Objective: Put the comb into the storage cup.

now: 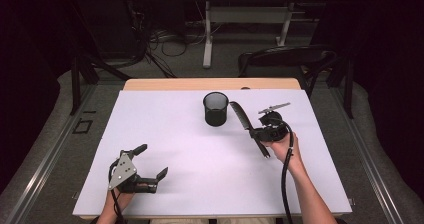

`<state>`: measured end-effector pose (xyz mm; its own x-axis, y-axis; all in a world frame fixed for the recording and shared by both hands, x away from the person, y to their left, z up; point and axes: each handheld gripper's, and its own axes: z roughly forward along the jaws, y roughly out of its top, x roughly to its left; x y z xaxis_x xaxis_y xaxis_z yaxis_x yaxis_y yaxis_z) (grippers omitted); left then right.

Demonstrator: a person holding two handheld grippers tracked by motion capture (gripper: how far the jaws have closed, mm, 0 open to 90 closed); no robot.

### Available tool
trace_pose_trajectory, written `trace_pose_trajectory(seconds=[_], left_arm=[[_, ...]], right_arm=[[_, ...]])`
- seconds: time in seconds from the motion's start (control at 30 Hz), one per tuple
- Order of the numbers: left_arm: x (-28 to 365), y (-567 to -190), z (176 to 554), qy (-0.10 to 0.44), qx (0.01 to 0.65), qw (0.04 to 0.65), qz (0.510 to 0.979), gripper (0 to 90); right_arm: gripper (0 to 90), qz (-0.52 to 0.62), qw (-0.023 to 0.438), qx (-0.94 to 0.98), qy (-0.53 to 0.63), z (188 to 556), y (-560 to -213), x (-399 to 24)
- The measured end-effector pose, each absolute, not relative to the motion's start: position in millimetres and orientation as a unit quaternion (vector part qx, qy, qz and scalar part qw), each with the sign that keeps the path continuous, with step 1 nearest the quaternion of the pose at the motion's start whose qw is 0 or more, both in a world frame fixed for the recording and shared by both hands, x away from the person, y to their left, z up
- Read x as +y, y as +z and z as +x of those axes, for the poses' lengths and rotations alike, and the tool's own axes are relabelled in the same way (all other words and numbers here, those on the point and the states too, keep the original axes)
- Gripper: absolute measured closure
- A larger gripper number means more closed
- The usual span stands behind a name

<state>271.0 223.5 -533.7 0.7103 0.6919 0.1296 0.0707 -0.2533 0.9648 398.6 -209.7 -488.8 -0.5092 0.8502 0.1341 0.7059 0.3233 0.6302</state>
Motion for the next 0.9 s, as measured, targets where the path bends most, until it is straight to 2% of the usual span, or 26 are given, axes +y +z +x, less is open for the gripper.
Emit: trace_pose_trajectory(seconds=[0.9], left_arm=[[223.7, -534.9, 272.3, 0.278, 0.265, 0.551, 0.741, 0.6]], right_arm=[[73.0, 0.476, 0.13, 0.773, 0.398, 396.4, -477.0, -218.7]])
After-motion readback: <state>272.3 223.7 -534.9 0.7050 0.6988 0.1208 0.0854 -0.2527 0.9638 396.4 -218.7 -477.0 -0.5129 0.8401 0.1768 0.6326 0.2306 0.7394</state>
